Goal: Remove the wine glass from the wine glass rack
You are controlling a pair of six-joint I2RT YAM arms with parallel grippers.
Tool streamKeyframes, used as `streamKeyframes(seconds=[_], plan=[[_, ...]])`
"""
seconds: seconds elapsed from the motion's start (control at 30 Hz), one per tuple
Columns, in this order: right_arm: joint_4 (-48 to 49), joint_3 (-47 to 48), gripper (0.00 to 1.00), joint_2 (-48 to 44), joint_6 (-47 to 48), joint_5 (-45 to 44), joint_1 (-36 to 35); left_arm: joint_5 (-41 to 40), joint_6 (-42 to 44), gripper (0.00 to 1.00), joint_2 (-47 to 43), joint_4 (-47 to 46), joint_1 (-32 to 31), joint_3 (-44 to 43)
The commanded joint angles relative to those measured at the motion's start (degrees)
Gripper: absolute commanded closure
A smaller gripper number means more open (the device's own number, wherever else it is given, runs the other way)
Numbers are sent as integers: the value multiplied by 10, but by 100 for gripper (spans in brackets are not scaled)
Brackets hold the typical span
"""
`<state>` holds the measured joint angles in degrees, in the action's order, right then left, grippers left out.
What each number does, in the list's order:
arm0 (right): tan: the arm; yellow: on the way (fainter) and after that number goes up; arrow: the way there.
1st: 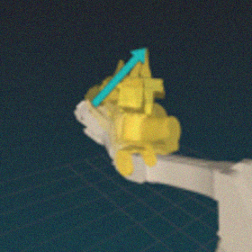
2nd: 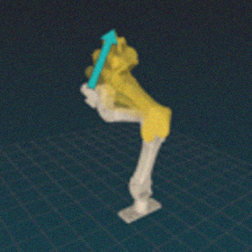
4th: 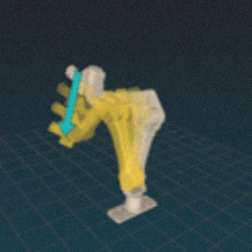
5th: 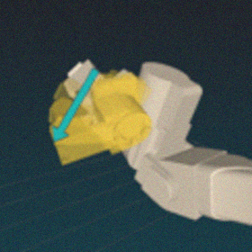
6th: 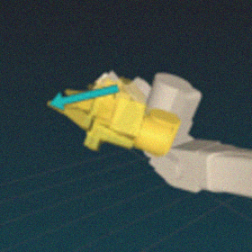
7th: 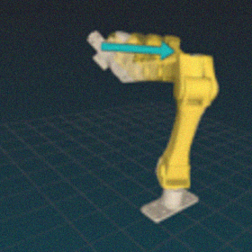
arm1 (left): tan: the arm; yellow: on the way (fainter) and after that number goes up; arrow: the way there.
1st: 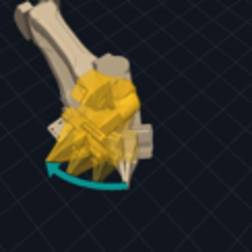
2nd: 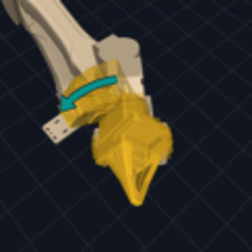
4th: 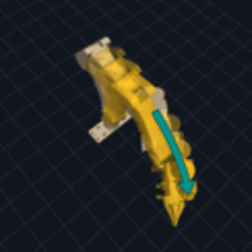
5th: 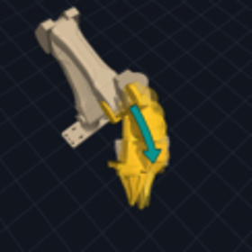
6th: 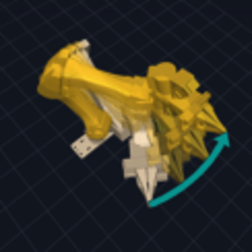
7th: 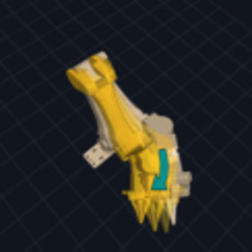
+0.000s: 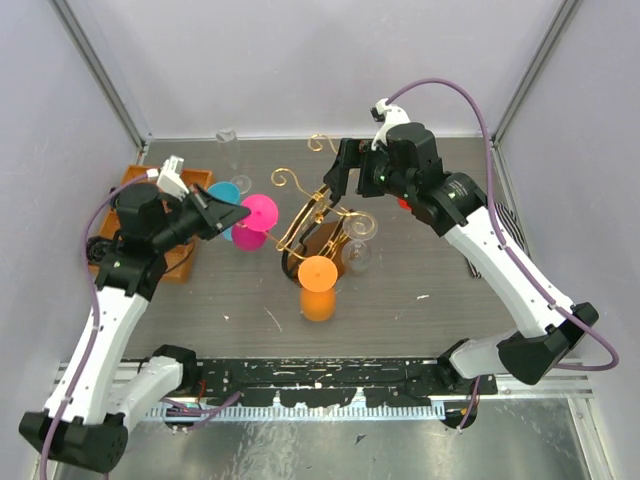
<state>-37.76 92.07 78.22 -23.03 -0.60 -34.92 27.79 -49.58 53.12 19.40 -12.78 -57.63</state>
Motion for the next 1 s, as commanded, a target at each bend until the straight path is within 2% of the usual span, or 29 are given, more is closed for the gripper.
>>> streamKeyframes(seconds=[0.0, 0.2, 0.27, 0.57, 0.77, 0.87, 0.97], plan=[[25, 12, 0, -14, 5, -6, -1, -56, 69, 100, -77, 139, 3, -14], [26, 13, 0, -8, 6, 4, -1, -131, 121, 100, -113, 249, 4, -37], [25, 14, 0, -5, 7, 5, -1, -148, 128, 100, -119, 256, 3, -33], [26, 12, 0, -1, 13, 33, -1, -91, 94, 100, -103, 190, 3, 5], [20, 30, 0, 40, 13, 112, 0, -52, 54, 100, -96, 100, 3, 35], [17, 30, 0, 47, 13, 112, -1, -23, 23, 100, -86, 56, 3, 45], [16, 26, 0, 43, 13, 96, 0, -8, 14, 100, -86, 55, 3, 41]])
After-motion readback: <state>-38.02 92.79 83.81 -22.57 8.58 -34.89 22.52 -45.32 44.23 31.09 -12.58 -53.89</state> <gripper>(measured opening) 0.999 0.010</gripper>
